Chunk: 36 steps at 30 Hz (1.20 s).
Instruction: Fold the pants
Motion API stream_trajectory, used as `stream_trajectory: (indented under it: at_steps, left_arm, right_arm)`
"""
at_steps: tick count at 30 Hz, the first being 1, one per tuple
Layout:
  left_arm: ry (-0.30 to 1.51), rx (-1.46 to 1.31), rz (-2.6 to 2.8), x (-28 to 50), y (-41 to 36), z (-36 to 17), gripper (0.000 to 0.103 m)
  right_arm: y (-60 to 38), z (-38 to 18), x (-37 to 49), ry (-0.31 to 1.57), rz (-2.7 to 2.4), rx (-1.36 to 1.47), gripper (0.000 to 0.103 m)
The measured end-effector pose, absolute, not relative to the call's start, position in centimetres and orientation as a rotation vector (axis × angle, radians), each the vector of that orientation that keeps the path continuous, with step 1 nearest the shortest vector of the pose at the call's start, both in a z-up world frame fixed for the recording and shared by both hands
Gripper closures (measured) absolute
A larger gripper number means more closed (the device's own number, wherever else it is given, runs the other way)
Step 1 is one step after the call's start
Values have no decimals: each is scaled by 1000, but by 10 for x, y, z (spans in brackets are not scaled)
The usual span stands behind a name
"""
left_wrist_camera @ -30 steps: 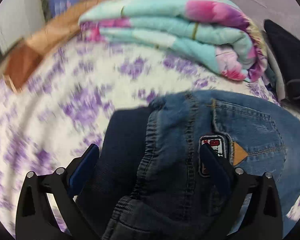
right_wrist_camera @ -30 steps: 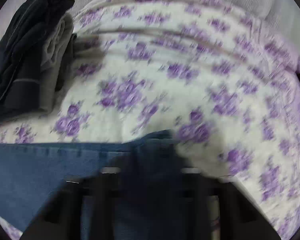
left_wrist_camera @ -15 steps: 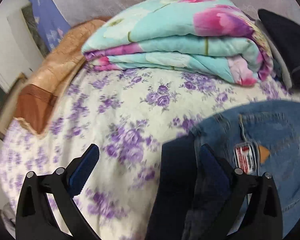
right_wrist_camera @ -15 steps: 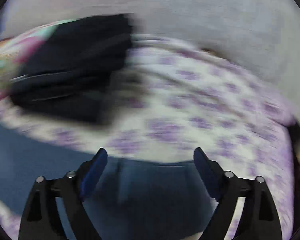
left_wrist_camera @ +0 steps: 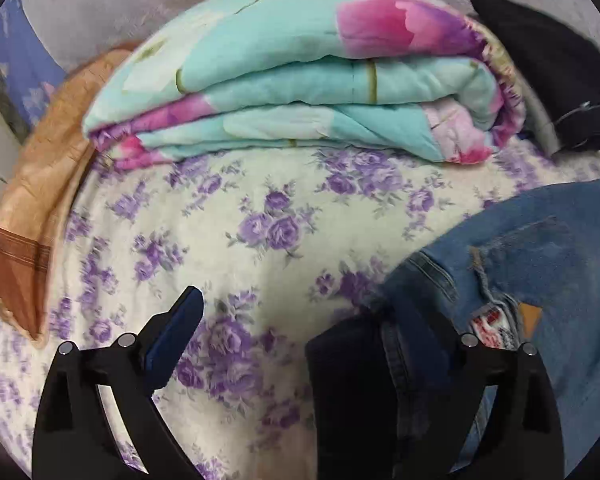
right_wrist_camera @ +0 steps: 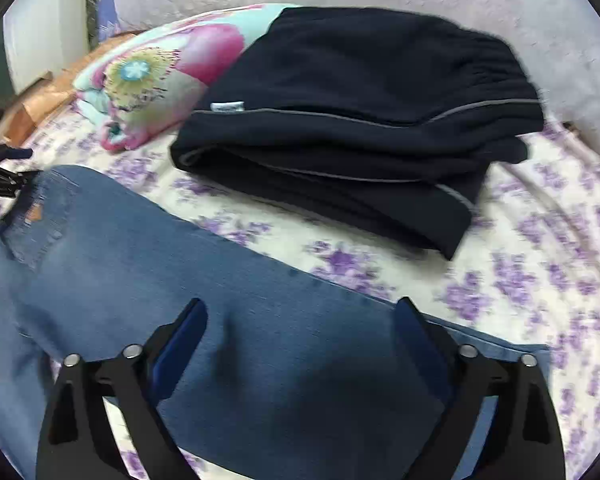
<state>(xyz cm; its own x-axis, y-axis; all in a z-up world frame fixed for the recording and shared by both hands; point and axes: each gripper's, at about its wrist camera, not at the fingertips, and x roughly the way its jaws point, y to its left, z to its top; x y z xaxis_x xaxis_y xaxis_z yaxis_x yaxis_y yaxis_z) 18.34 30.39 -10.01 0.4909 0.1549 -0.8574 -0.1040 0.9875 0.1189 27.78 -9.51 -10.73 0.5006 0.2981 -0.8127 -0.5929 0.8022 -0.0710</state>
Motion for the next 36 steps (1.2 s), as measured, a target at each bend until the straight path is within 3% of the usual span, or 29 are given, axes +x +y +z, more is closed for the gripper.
stream_trajectory:
  at_steps: [5,8,13,14,21,23,26,28,30,31,35,36]
  left_arm:
    - [1035,21,108,174,318,-98,9]
    - [1033,30,116,169,312,-100,9]
    - [1018,137,72,162,295,-89,9]
    - [1015,173,56,161,290,-86,9]
    - [1064,333,-20,187,267,-95,9]
    - [1077,347,-38,194,265,-102,9]
    - [1116,369,-77,206,263,-114,8]
    - [1123,368,-102,211,262,-117,9]
    - [1137,338,-154,215,259,-119,34]
    - [1157,303,-224,216,255,-121,63]
    - [1113,386,-234,205,240,-121,73]
    - [1112,375,-226,204,241,-119,77]
  right_arm:
    - [-64,-116,300,891,589,-430,7]
    - [-42,-145,306,1006,628,-456,8]
    - [-51,-140,270,989,749,-482,81]
    - [-59,-139,267,1006,776,-461,86]
    - [-69,-144,253,994,791,-426,83]
    - [-67,-145,254,990,777,-414,75]
    - [-60,-145,253,959,750,-462,56]
    - [-54,-143,256,930,704,-499,35]
    - [-52,-140,264,923,695,-473,34]
    - [-52,-140,270,931,686,-454,34]
    - [-45,-153,288,995,666,-392,37]
    - [-45,-151,286,1001,699,-365,57]
